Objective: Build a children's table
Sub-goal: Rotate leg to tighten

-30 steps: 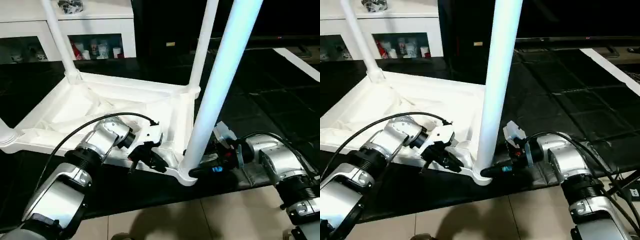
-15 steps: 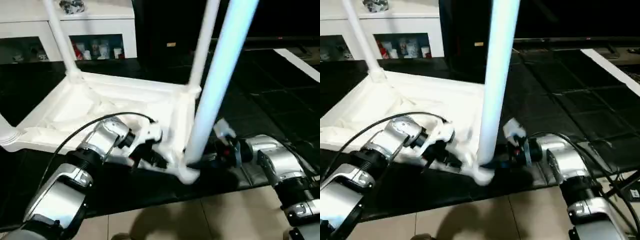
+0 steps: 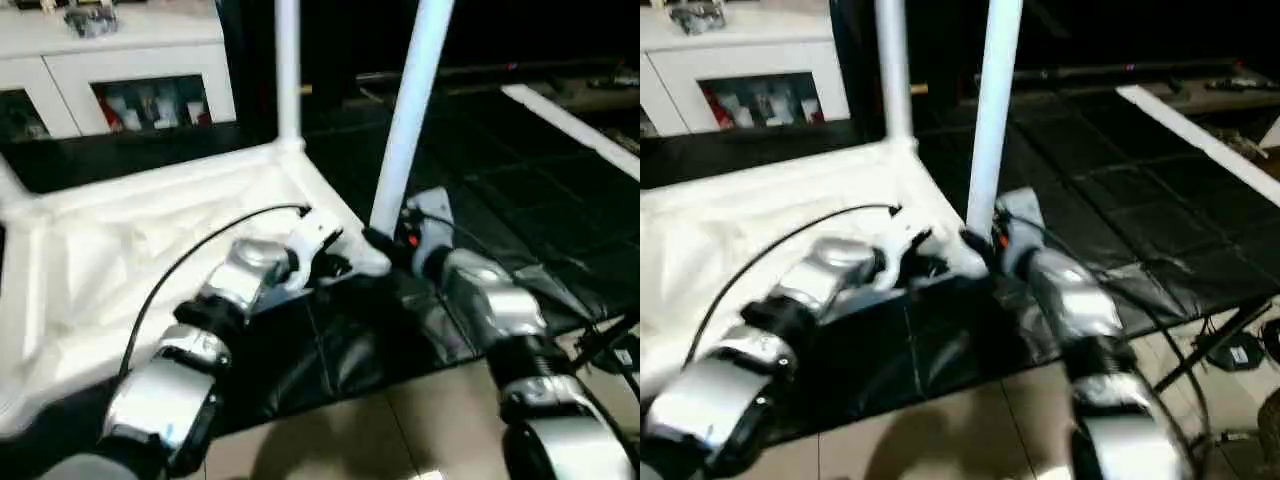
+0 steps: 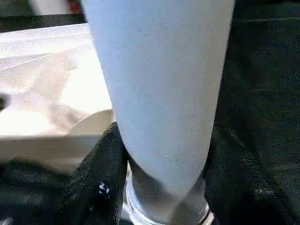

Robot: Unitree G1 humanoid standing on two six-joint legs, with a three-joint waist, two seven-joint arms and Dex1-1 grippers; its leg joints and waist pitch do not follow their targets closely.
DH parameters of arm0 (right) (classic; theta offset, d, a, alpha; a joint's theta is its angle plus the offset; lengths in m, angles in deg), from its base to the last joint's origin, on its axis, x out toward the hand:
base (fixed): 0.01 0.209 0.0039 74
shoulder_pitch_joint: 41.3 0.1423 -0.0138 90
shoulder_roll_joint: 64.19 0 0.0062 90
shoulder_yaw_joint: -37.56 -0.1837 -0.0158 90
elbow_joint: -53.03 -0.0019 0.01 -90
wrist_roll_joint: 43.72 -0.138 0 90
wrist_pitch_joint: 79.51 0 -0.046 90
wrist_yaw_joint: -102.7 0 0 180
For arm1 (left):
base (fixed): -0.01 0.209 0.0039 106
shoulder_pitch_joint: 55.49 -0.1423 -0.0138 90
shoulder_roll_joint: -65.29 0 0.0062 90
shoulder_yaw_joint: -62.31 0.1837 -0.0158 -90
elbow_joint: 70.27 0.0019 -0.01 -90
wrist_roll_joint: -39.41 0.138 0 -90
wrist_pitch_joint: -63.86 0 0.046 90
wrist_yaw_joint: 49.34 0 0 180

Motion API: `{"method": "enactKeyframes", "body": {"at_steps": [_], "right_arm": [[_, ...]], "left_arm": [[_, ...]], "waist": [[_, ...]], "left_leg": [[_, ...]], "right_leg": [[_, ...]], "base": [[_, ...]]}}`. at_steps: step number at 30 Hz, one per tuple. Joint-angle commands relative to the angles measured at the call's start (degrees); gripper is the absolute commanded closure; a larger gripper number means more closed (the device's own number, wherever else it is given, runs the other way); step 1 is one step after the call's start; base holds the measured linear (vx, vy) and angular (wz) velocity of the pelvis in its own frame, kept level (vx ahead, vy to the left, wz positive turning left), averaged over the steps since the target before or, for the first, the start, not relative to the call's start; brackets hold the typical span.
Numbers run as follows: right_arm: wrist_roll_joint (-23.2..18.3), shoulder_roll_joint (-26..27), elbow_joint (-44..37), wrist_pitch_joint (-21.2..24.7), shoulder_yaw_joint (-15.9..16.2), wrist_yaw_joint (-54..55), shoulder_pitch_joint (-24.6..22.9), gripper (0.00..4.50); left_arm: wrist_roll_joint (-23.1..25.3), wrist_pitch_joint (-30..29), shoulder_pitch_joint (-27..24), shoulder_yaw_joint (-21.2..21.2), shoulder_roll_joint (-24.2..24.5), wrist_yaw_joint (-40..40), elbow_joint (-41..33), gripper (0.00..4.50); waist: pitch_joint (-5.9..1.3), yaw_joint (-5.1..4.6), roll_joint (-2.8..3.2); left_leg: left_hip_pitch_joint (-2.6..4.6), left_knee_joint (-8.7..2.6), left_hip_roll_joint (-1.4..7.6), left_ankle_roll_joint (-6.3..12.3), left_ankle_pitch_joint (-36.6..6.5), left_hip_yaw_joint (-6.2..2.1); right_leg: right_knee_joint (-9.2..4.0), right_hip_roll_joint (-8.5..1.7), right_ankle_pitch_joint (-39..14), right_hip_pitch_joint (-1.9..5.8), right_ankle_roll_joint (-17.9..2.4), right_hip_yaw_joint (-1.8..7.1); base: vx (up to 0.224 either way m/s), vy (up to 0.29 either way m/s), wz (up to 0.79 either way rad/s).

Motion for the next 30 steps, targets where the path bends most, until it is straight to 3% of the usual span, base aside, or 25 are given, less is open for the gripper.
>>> {"method": "enactKeyframes", "body": {"at_steps": [1,5,9,14,18,21,24,26,30], "right_arm": [[0.00,4.95,2.72,1.05,3.20,0.97,0.52,2.14],[0.15,5.39,2.18,-0.11,3.19,0.36,0.53,1.92],[1.07,4.14,0.31,-1.71,4.27,-0.78,-1.44,1.53],[-1.60,1.59,-3.85,-0.35,3.68,-7.57,-4.44,1.15],[-2.19,-4.01,-7.35,-1.64,5.78,-17.20,-7.12,0.85],[-1.53,-9.12,-8.14,-2.15,7.29,-23.83,-8.12,0.58],[-2.30,-11.20,-8.95,-3.94,7.22,-28.24,-8.71,0.31],[-3.05,-13.49,-9.58,-4.86,7.16,-33.25,-9.20,0.31],[-3.26,-18.01,-10.42,-8.35,9.43,-42.99,-10.17,0.31]], "left_arm": [[-1.59,0.21,2.21,-0.03,-3.94,-2.24,-0.15,4.50],[-1.11,0.74,2.63,-0.11,-3.74,-2.47,0.23,4.50],[0.18,2.98,2.12,0.97,-1.77,0.32,0.23,4.50],[0.46,3.81,1.08,2.38,0.71,5.85,-0.38,4.50],[0.74,5.67,-0.07,3.92,3.02,12.31,-0.98,4.50],[1.07,8.17,-0.75,5.26,5.08,17.76,-1.18,4.50],[1.00,10.56,-1.13,5.97,6.23,21.45,-1.56,4.50],[1.40,14.41,-1.46,7.21,7.49,25.24,-1.65,4.50],[0.90,16.71,-2.13,9.05,9.27,32.81,-3.13,4.50]], "waist": [[-3.91,0.26,0.04],[-4.10,0.46,-0.07],[-3.98,0.57,-0.23],[-3.95,0.69,-0.23],[-3.85,0.97,-0.33],[-3.84,1.17,0.09],[-3.81,1.55,-0.16],[-3.87,1.89,-0.43],[-3.92,2.72,-0.14]], "left_leg": [[0.16,-3.57,-1.13,0.58,-9.69,0.62],[0.13,-3.33,-1.18,2.11,-7.62,0.72],[0.19,-3.40,-1.13,2.55,-8.47,0.77],[0.15,-3.45,-1.06,3.25,-8.52,0.76],[0.20,-3.41,-0.99,3.54,-9.19,0.81],[0.26,-3.34,-0.92,3.48,-10.05,0.86],[0.26,-3.36,-0.78,3.31,-11.18,0.91],[0.22,-3.27,-0.70,3.64,-10.67,0.97],[0.37,-3.14,-0.38,4.28,-10.52,0.98]], "right_leg": [[-4.00,-1.92,-8.04,3.13,-12.59,1.63],[-3.42,-1.83,-1.26,3.50,-14.01,1.66],[-3.60,-1.97,-2.33,3.51,-14.06,1.69],[-3.53,-1.99,-1.77,3.59,-14.14,1.72],[-3.65,-2.02,-2.07,3.66,-14.38,1.72],[-3.74,-2.00,-2.67,3.53,-14.74,1.71],[-3.85,-2.09,-4.32,3.60,-14.70,1.68],[-3.71,-2.03,-3.68,3.57,-14.94,1.69],[-3.32,-2.08,-2.00,3.30,-15.90,1.64]], "base": [[0.000,0.000,0.00],[0.000,0.000,0.00],[0.000,0.000,0.00],[0.000,0.000,0.00],[0.000,0.000,0.00],[0.000,0.000,0.00],[0.000,0.000,0.00],[0.000,0.000,0.00],[0.000,0.000,0.00]]}}
